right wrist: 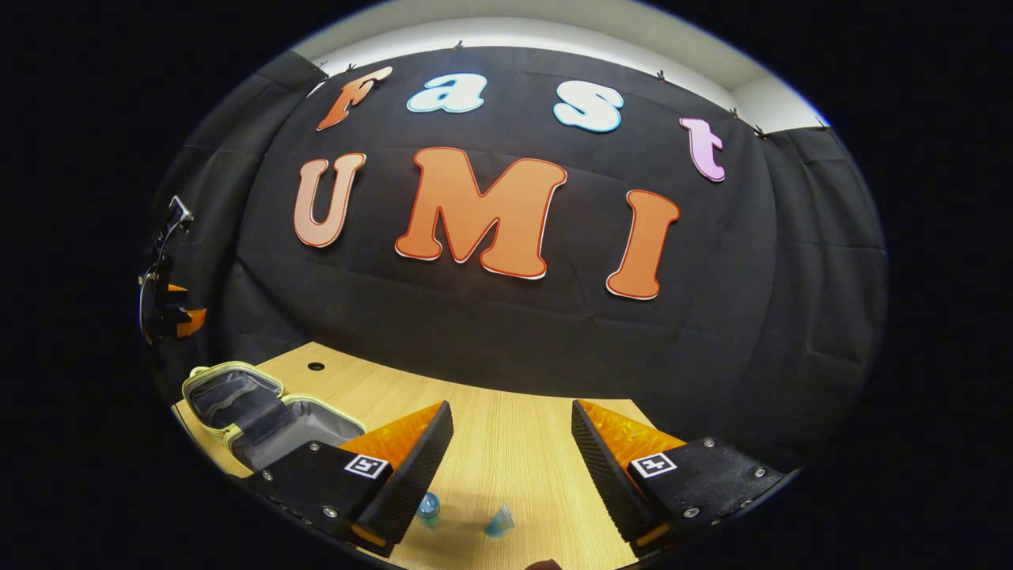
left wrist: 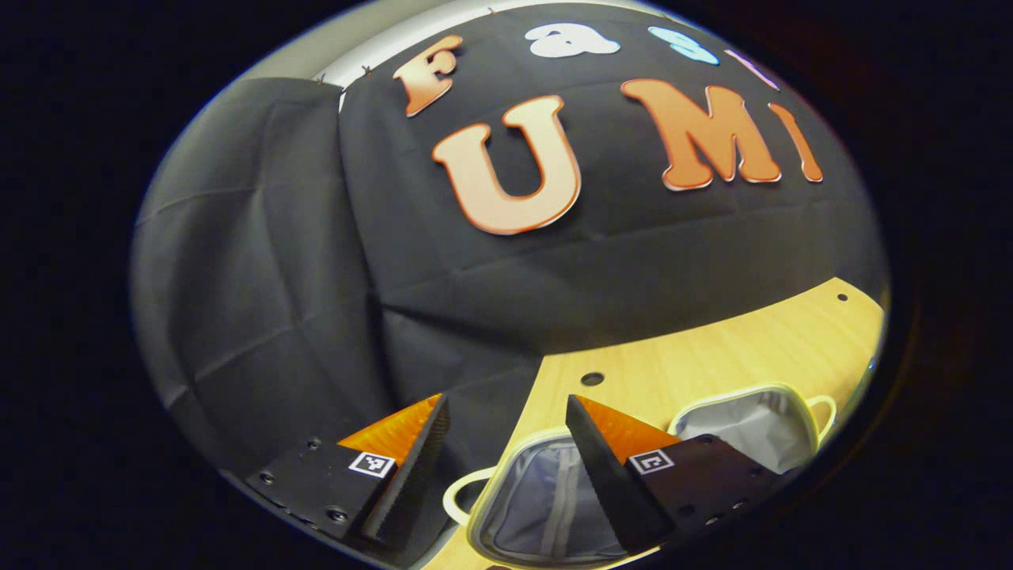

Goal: First open the suitcase, pack the skin care products into it, and then close the suitcase.

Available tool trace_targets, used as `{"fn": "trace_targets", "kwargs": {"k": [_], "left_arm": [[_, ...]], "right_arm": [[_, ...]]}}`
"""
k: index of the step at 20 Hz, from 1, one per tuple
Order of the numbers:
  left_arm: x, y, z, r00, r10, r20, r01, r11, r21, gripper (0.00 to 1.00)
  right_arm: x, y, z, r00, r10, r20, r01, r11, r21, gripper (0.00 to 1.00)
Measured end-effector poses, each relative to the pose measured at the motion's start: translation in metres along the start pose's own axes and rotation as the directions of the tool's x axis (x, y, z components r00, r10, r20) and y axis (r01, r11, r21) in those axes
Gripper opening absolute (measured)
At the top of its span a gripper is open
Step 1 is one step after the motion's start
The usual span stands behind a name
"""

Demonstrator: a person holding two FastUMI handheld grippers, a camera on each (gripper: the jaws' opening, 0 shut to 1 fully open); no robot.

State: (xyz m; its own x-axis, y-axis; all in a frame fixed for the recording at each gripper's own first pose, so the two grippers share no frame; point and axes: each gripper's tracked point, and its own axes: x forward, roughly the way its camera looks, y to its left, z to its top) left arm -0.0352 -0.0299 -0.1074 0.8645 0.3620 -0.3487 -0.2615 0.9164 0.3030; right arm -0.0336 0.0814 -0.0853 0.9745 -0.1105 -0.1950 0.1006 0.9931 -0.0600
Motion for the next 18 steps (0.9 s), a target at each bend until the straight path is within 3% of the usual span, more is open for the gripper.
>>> {"fn": "trace_targets", "kwargs": {"k": [2,10,18], "left_arm": [[-0.011,-0.018,0.022,0.999,-0.023,0.046,0.024,1.0,-0.018,1.0],[-0.08,-0.124,0.091,0.973,-0.12,0.197,0.137,0.988,-0.074,0.98],[-0.106,-0.215,0.062,0.964,-0.223,0.142,0.229,0.973,-0.03,0.98]], "right_arm": [[0.001,-0.003,-0.001,1.0,0.018,0.004,-0.018,1.0,0.007,0.96],[0.007,-0.008,-0.018,0.995,0.102,-0.01,-0.101,0.994,0.037,0.96],[0.009,-0.021,-0.06,0.984,0.165,-0.072,-0.165,0.986,0.018,0.96]]}}
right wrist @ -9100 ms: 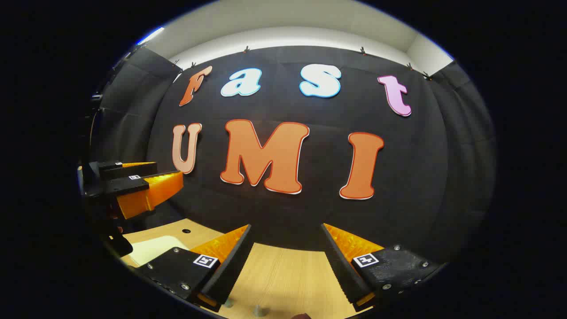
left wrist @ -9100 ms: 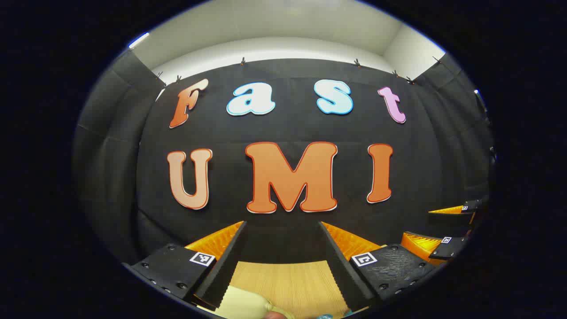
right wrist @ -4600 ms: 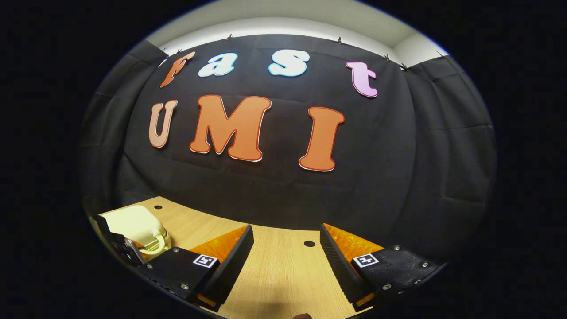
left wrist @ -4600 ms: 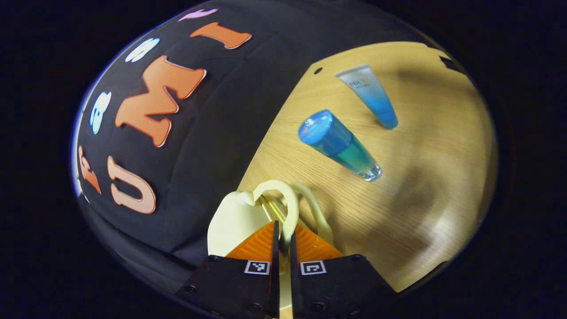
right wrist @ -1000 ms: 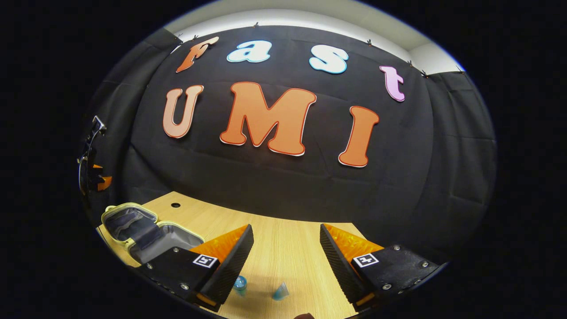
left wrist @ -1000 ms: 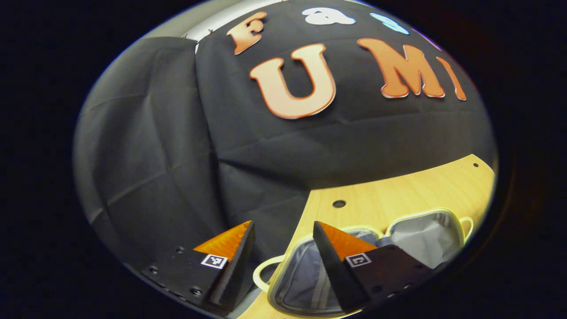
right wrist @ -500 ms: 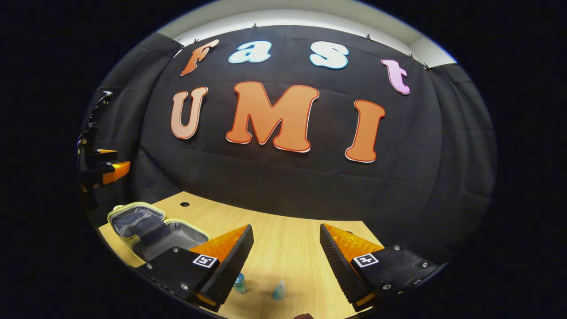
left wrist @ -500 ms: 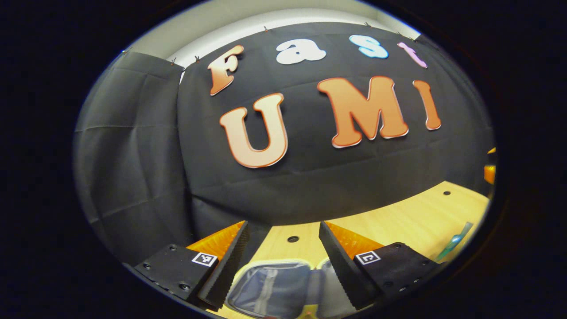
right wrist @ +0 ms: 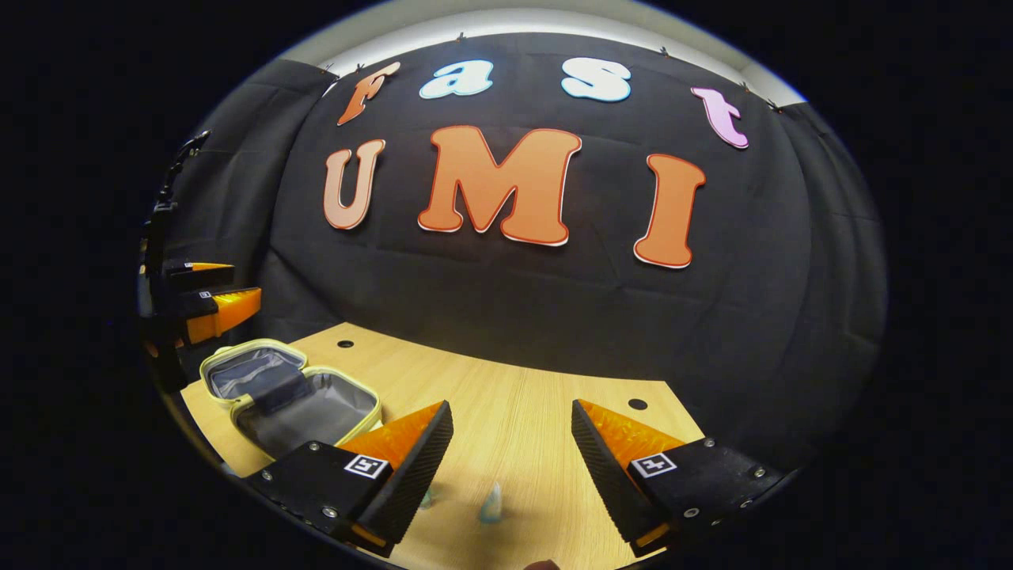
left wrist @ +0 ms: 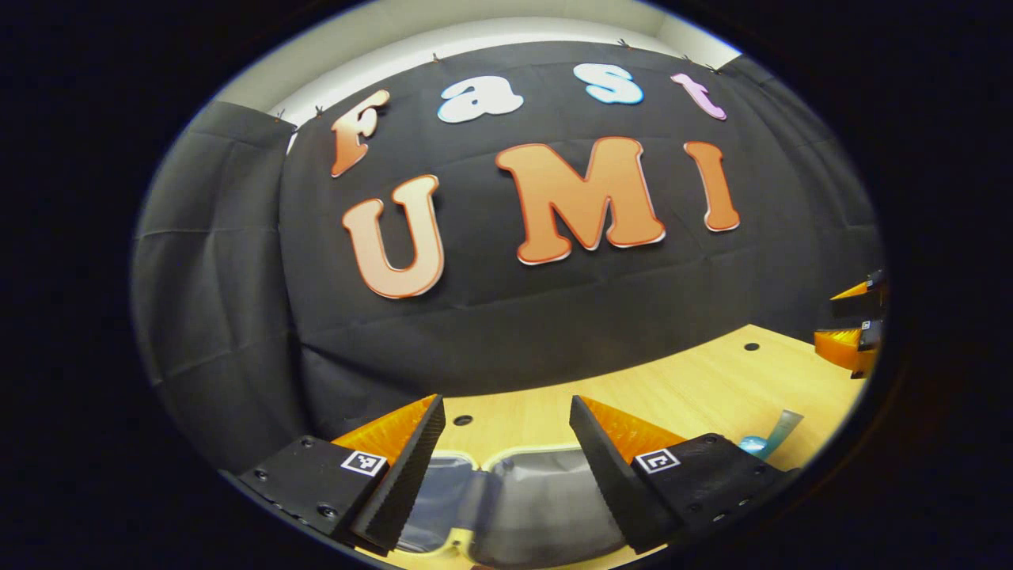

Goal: First open the suitcase, pack the skin care products into it, and then close the suitcase.

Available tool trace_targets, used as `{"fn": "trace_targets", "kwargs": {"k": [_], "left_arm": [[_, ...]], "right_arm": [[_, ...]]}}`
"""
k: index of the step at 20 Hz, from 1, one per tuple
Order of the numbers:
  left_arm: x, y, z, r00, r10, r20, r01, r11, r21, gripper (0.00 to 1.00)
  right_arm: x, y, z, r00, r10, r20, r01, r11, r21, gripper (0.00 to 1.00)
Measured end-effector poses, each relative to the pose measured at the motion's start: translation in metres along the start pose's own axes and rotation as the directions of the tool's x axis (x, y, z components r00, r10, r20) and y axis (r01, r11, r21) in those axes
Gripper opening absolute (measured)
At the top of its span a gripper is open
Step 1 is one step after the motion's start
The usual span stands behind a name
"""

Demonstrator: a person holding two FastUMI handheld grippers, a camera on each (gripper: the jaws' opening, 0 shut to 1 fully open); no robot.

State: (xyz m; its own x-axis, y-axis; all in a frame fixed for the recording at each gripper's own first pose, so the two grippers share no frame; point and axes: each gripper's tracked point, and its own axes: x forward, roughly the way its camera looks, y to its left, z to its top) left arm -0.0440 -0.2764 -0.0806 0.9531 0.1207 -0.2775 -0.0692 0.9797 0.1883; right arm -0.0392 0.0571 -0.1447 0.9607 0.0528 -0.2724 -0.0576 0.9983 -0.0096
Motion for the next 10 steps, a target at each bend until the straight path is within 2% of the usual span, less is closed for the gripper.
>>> {"fn": "trace_targets", "kwargs": {"k": [4,10], "left_arm": [[-0.007,-0.064,-0.029,0.996,-0.081,-0.045,0.081,0.997,-0.001,0.98],[-0.017,-0.155,-0.072,0.972,-0.2,-0.121,0.203,0.979,0.011,0.99]], "right_arm": [[-0.001,-0.008,-0.014,0.999,0.025,-0.03,-0.025,1.0,0.001,0.96],[-0.006,-0.017,-0.034,0.993,0.091,-0.073,-0.092,0.996,-0.014,0.96]]}}
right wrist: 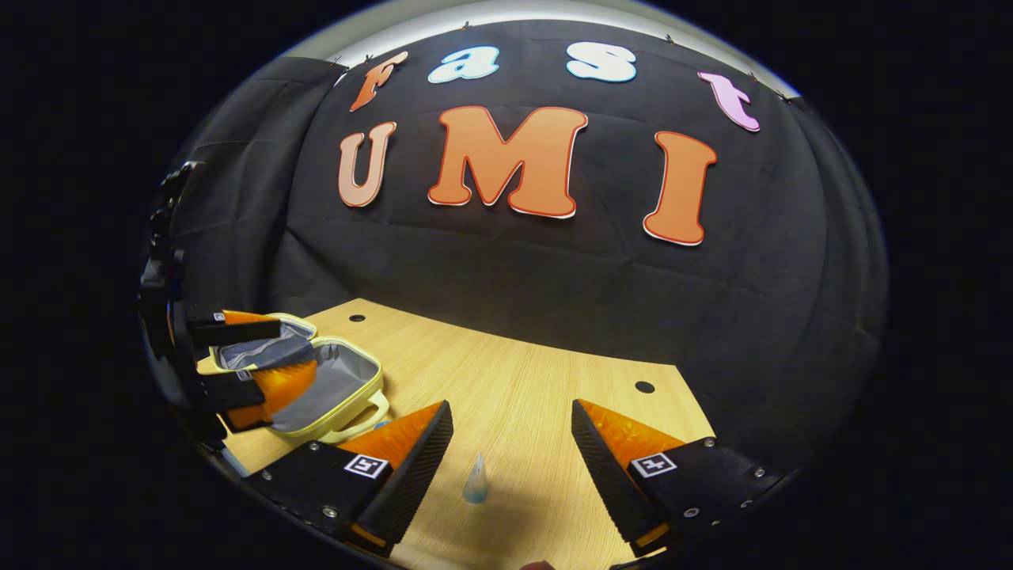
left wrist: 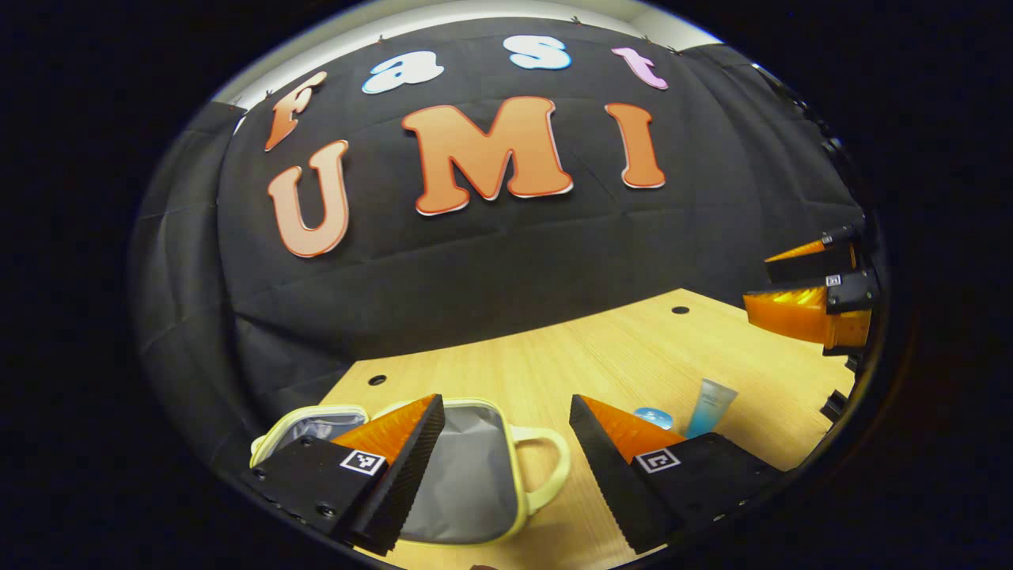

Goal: First open the suitcase, pack the skin care products into it, and then close the suitcase.

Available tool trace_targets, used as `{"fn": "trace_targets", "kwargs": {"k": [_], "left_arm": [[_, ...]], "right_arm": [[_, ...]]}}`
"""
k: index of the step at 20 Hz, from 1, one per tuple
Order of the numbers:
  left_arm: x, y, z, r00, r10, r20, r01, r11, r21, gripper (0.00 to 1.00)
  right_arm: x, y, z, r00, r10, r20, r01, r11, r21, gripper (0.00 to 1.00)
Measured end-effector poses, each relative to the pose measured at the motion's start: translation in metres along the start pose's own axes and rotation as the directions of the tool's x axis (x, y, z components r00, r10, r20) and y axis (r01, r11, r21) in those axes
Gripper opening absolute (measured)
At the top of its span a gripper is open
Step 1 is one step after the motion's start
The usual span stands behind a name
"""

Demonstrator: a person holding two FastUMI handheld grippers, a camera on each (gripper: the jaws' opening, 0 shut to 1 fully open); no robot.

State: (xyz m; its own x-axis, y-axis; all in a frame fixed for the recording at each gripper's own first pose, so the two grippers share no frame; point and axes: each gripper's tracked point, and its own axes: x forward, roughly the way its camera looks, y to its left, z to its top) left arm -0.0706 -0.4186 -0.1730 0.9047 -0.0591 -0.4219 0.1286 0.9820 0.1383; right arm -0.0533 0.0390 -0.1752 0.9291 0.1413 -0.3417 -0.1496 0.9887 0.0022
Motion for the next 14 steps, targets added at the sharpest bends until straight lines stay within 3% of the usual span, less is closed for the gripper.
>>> {"fn": "trace_targets", "kwargs": {"k": [7,14], "left_arm": [[0.007,-0.068,-0.03,0.996,-0.069,-0.057,0.067,0.997,-0.036,0.99],[0.02,-0.103,-0.07,0.988,-0.095,-0.12,0.087,0.994,-0.068,0.99]], "right_arm": [[0.001,-0.006,-0.021,0.997,0.072,-0.037,-0.073,0.997,-0.027,0.96],[0.002,-0.01,-0.043,0.992,0.107,-0.063,-0.11,0.993,-0.036,0.96]]}}
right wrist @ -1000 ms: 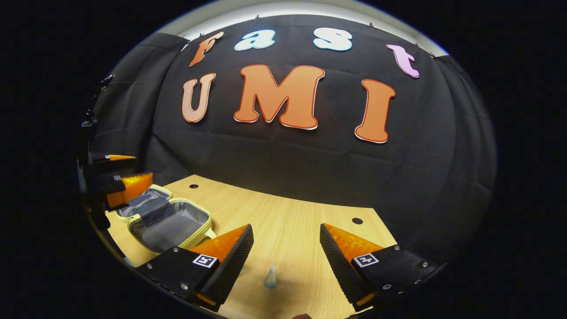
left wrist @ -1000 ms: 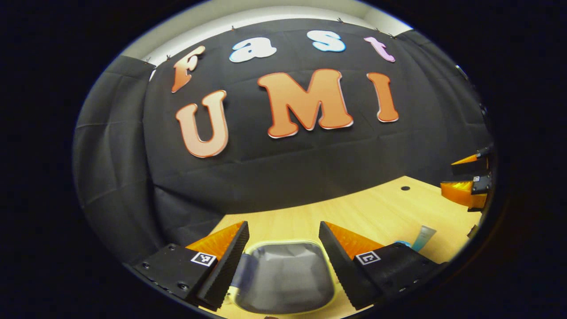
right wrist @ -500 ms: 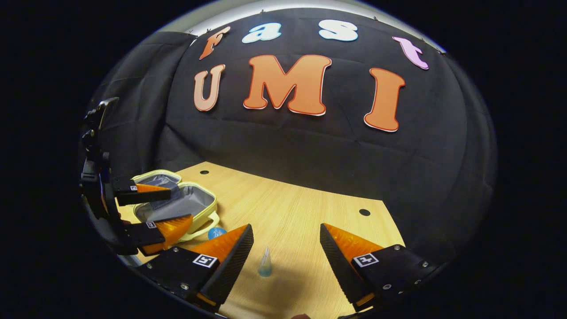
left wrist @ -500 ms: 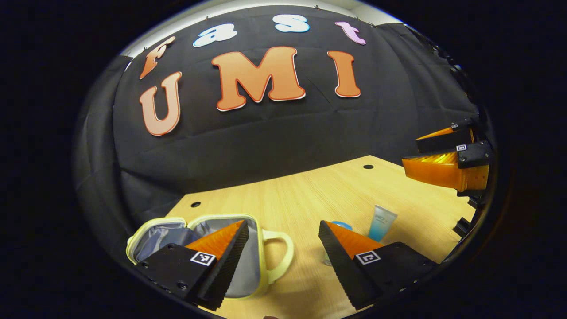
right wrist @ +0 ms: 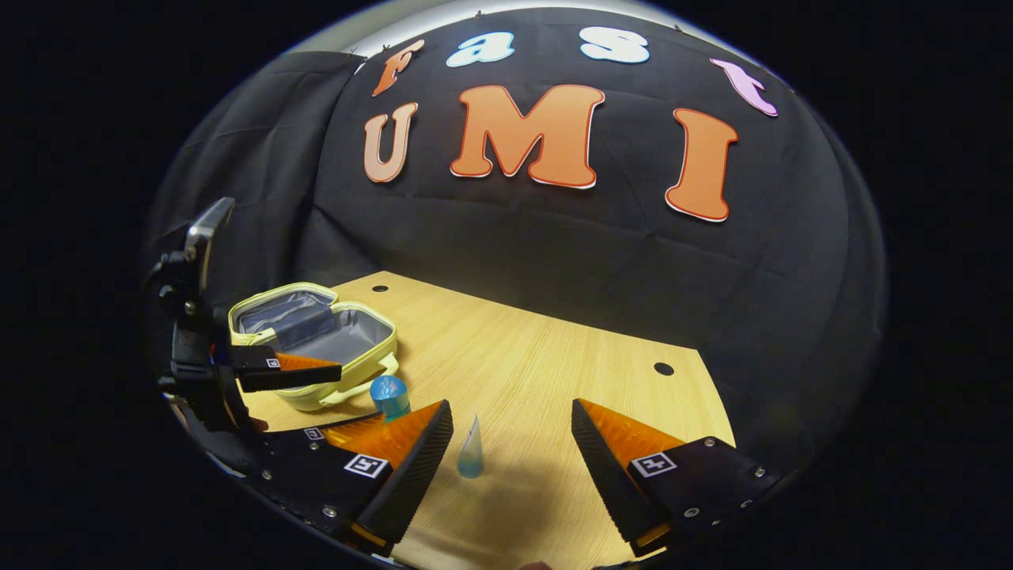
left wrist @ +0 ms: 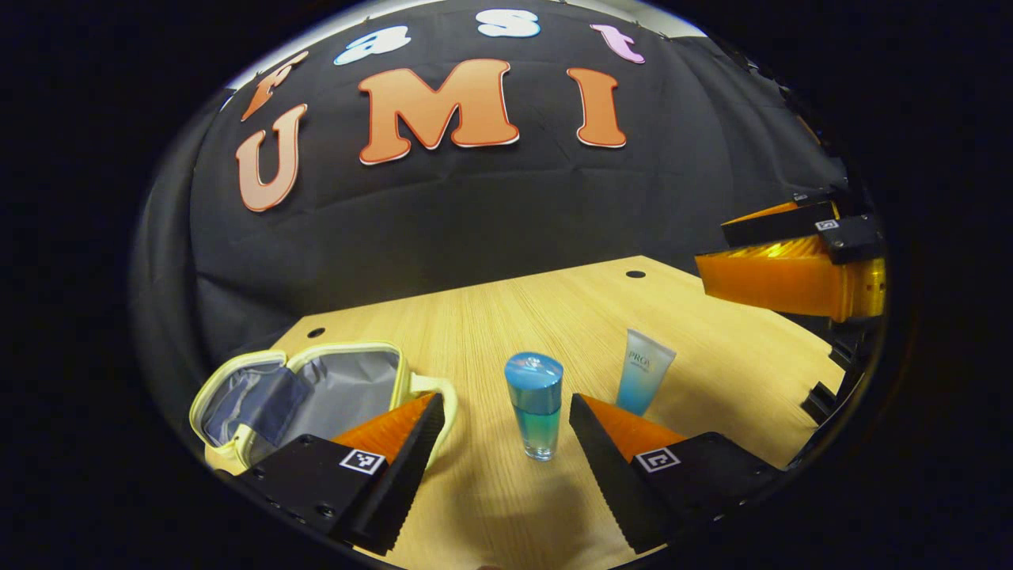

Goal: First open the suitcase, pack the skin care products into it, and then close the suitcase.

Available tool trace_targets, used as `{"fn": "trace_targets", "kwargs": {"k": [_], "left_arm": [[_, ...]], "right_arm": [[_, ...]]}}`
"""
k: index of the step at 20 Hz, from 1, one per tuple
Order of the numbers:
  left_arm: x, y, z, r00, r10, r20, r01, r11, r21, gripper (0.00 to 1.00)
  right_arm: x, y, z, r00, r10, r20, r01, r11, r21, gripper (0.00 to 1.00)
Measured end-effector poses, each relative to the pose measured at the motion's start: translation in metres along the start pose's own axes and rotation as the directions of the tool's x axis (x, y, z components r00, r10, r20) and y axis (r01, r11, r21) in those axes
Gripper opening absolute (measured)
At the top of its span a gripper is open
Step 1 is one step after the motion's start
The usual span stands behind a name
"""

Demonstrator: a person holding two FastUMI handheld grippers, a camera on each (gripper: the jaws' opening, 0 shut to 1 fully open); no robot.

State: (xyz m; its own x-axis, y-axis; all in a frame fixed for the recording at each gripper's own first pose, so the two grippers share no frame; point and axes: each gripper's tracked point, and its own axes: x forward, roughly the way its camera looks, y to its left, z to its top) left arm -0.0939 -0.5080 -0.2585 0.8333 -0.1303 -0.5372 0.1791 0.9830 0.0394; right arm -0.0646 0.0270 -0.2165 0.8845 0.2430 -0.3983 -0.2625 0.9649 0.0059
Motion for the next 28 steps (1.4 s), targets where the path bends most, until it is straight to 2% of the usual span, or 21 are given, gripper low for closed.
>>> {"fn": "trace_targets", "kwargs": {"k": [5,9,11,13,14,15,19,22,25,28], "left_arm": [[0.031,-0.013,-0.031,0.999,-0.024,-0.048,0.024,1.0,-0.003,0.99],[0.051,-0.021,-0.045,0.997,-0.052,-0.063,0.051,0.999,-0.015,0.91],[0.059,-0.022,-0.05,0.995,-0.061,-0.075,0.059,0.998,-0.034,0.84],[0.064,-0.027,-0.053,0.993,-0.08,-0.084,0.075,0.996,-0.057,0.67],[0.064,-0.027,-0.05,0.994,-0.071,-0.081,0.067,0.996,-0.055,0.53],[0.072,-0.028,-0.05,0.993,-0.081,-0.083,0.077,0.996,-0.05,0.45],[0.067,-0.025,-0.046,0.988,-0.104,-0.116,0.093,0.991,-0.101,0.41],[0.058,-0.009,-0.017,0.994,-0.067,-0.081,0.059,0.993,-0.105,0.41],[0.052,0.002,0.007,0.997,-0.054,-0.058,0.047,0.991,-0.127,0.41],[0.04,0.017,0.029,0.999,-0.024,-0.034,0.02,0.994,-0.112,0.41]], "right_arm": [[0.004,0.001,-0.016,1.0,0.013,-0.028,-0.013,1.0,0.001,0.96],[0.006,0.003,-0.032,0.998,0.026,-0.048,-0.025,0.999,0.023,0.96],[0.008,0.003,-0.044,0.997,0.025,-0.069,-0.022,0.999,0.04,0.96],[0.011,0.005,-0.056,0.995,0.029,-0.093,-0.024,0.998,0.051,0.96],[0.013,0.007,-0.061,0.994,0.035,-0.104,-0.029,0.998,0.058,0.96],[0.014,0.01,-0.067,0.993,0.04,-0.112,-0.033,0.997,0.064,0.96],[0.029,0.028,-0.089,0.983,0.094,-0.161,-0.071,0.987,0.142,0.96],[0.045,0.029,-0.096,0.979,0.105,-0.172,-0.077,0.984,0.16,0.96],[0.059,0.036,-0.106,0.969,0.146,-0.199,-0.104,0.972,0.209,0.95],[0.074,0.039,-0.11,0.963,0.163,-0.216,-0.116,0.97,0.215,0.85]]}}
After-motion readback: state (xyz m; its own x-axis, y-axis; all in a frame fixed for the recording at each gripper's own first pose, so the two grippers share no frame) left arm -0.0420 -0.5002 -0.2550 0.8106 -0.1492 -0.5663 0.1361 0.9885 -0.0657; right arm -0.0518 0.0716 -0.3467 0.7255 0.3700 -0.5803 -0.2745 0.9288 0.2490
